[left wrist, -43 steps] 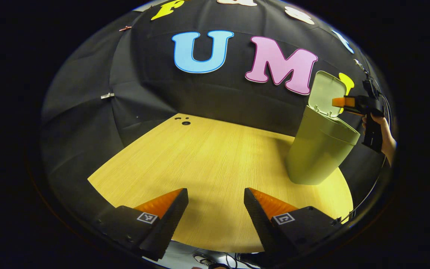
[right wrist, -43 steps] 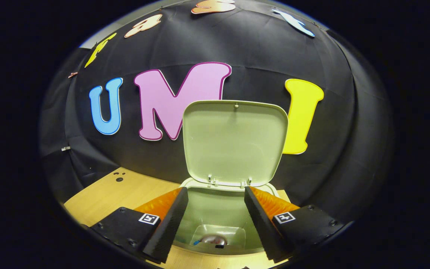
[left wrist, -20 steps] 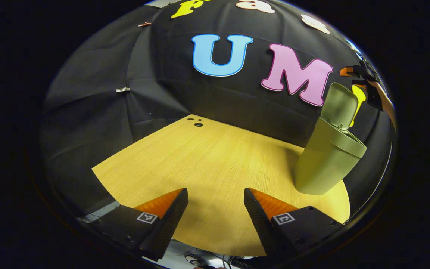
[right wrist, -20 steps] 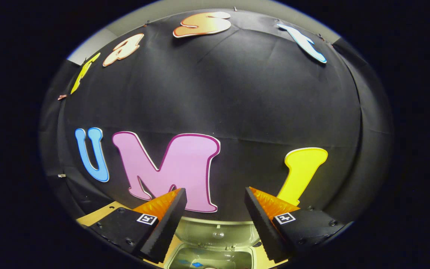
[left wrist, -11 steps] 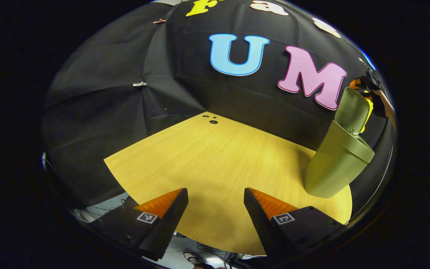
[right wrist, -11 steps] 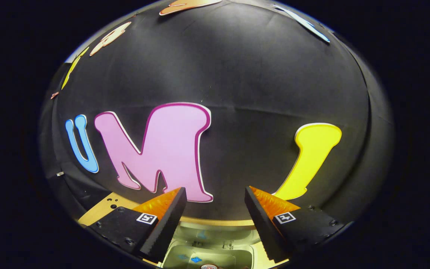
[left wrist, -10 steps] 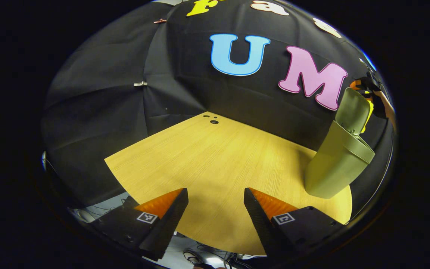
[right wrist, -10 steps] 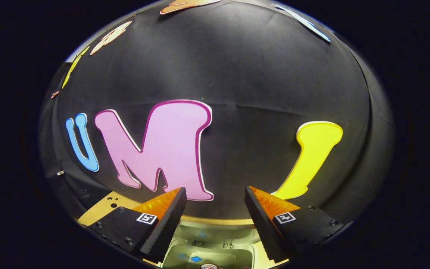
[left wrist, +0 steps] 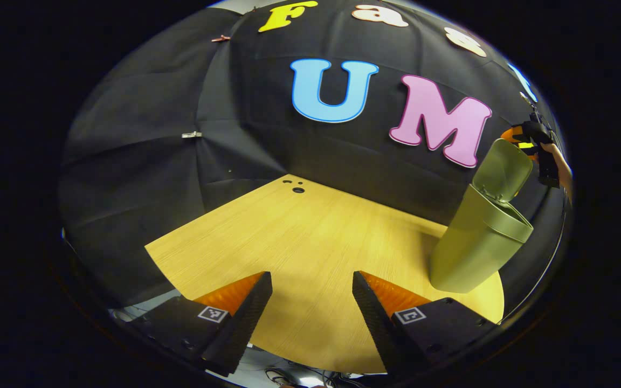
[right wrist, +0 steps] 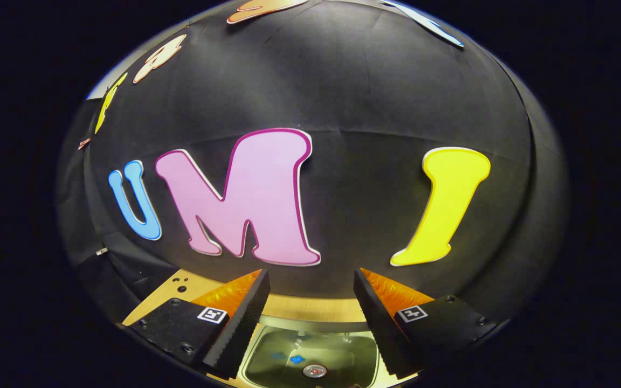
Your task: Press the lid of the desktop garbage bin to open it, pick up the crumpled paper on the desktop and throw it into the bin, then pick up the pop can on the desktop and drop it into the bin, and finally close the garbage bin lid.
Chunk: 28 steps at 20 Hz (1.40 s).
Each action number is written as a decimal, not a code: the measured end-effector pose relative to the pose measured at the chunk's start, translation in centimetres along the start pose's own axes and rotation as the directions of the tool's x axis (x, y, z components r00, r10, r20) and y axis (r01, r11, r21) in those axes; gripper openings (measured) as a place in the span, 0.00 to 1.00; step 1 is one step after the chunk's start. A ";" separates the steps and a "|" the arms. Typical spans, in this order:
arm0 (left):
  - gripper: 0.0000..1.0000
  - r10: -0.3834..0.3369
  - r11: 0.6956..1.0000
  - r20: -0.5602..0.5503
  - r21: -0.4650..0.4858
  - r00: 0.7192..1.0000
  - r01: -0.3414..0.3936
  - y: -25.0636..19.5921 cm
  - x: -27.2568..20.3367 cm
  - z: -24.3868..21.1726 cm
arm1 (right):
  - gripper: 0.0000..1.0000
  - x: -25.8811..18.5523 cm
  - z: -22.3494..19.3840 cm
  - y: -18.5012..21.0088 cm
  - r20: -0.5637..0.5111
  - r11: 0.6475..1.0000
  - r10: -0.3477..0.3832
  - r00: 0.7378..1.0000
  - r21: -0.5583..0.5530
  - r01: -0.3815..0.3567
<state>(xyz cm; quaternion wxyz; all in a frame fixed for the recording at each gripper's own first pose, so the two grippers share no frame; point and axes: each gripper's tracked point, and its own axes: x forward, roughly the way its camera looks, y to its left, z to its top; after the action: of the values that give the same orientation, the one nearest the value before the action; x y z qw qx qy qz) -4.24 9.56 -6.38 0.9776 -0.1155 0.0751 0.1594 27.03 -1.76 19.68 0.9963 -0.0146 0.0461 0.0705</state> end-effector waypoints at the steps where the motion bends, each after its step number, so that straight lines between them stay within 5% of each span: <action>1: 0.96 -0.013 1.000 -0.011 0.011 1.000 0.013 0.0 0.3 -0.3 | 0.98 -0.8 -0.8 0.1 -0.009 1.000 -0.001 1.000 0.001 0.001; 13: 0.96 -0.151 0.979 -0.113 0.120 0.982 0.165 -2.3 2.0 -1.4 | 0.99 -5.2 -14.4 -0.6 -0.170 0.995 -0.081 0.982 0.049 0.091; 28: 0.96 -0.258 0.937 -0.156 0.202 0.954 0.286 -4.2 4.5 -0.5 | 1.00 -6.7 -17.5 0.1 -0.101 0.986 -0.162 0.982 0.031 0.166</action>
<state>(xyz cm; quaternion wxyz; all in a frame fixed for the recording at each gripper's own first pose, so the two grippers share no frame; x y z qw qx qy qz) 1.36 6.88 -6.81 0.9901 -0.0248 0.1378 0.0055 18.83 -3.21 2.92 0.9954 -0.0021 0.0947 -0.0136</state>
